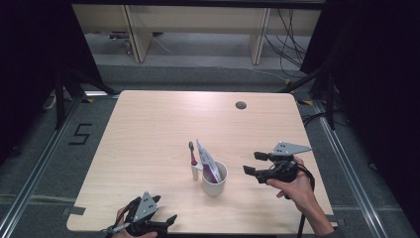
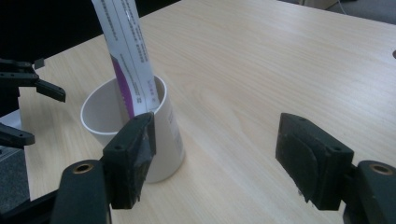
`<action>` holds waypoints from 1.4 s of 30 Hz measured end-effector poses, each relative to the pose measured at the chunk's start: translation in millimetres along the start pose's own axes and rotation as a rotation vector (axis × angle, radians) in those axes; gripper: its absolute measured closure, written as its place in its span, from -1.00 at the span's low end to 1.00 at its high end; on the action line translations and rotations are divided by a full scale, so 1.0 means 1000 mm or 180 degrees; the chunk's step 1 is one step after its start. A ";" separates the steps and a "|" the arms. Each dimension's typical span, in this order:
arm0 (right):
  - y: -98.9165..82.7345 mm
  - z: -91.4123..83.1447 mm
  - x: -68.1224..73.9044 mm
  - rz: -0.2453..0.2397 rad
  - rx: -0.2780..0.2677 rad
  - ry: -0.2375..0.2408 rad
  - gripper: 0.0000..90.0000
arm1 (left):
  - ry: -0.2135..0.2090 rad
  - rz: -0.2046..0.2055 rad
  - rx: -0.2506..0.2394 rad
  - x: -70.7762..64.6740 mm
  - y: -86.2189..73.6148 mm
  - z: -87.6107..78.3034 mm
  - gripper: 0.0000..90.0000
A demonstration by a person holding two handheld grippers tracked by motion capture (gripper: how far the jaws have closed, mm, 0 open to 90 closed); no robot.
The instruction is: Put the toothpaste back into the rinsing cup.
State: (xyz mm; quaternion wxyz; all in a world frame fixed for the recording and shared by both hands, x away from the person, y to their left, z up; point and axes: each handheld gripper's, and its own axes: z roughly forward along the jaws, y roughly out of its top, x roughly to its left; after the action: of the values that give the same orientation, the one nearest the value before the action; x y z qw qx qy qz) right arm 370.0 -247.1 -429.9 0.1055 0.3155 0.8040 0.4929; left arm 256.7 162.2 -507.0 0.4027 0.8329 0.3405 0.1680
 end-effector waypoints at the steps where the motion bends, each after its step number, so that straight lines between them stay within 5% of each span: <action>1: 0.000 0.000 0.000 0.0000 0.0000 0.0000 -0.34 | 0.0000 0.0000 0.0000 0.000 0.000 0.000 -0.59; 2: -0.003 -0.002 0.001 0.0121 0.0062 0.0024 -0.35 | 0.0004 -0.0012 -0.0008 0.000 0.000 0.000 -0.59; 7: -0.012 -0.005 -0.002 0.0166 0.0071 0.0001 -0.35 | 0.0004 -0.0027 -0.0011 0.000 -0.001 0.000 -0.59; 8: -0.013 -0.006 -0.005 0.0055 0.0067 -0.0044 -0.35 | 0.0006 -0.0026 -0.0012 0.000 -0.001 0.000 -0.59; 12: -0.019 -0.007 -0.004 0.0200 0.0119 -0.0007 -0.35 | 0.0000 -0.0031 -0.0028 -0.001 -0.001 0.000 -0.59; 16: -0.023 -0.010 -0.007 0.0098 0.0109 -0.0097 -0.36 | 0.0025 -0.0023 -0.0014 0.000 -0.001 0.000 -0.59; 22: -0.028 -0.013 -0.007 0.0209 0.0151 -0.0054 -0.36 | 0.0026 0.0010 0.0009 0.000 -0.001 -0.001 -0.59; 23: -0.029 -0.015 -0.009 0.0103 0.0147 -0.0136 -0.36 | 0.0025 0.0010 0.0010 0.000 -0.001 -0.001 -0.59; 24: -0.032 -0.015 -0.006 0.0265 0.0151 -0.0048 -0.36 | -0.0004 -0.0019 -0.0030 -0.001 -0.002 -0.001 -0.59; 30: -0.037 -0.022 -0.009 0.0175 0.0131 -0.0153 -0.37 | -0.0013 -0.0022 -0.0036 -0.001 -0.001 -0.001 -0.59; 34: -0.045 -0.028 -0.008 0.0307 0.0171 -0.0147 -0.39 | -0.0015 -0.0049 -0.0077 -0.003 -0.001 0.000 -0.59; 37: -0.050 -0.032 -0.009 0.0274 0.0154 -0.0188 -0.41 | 0.0000 0.0038 0.0004 -0.002 -0.001 -0.001 -0.59; 38: -0.051 -0.033 -0.007 0.0352 0.0168 -0.0181 -0.42 | -0.0002 0.0011 -0.0015 -0.003 -0.001 -0.001 -0.59; 40: -0.053 -0.034 -0.010 0.0236 0.0145 -0.0211 -0.42 | -0.0030 -0.0039 -0.0075 -0.004 -0.001 0.000 -0.59; 42: -0.057 -0.035 -0.008 0.0339 0.0135 -0.0215 -0.43 | -0.0040 -0.0005 -0.0057 -0.004 -0.001 0.000 -0.59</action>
State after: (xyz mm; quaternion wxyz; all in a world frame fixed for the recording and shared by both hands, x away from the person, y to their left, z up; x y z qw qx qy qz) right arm 336.3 -295.4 -462.7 0.0994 0.3764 0.7924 0.4697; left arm 253.6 160.1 -507.9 0.4125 0.8299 0.3372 0.1654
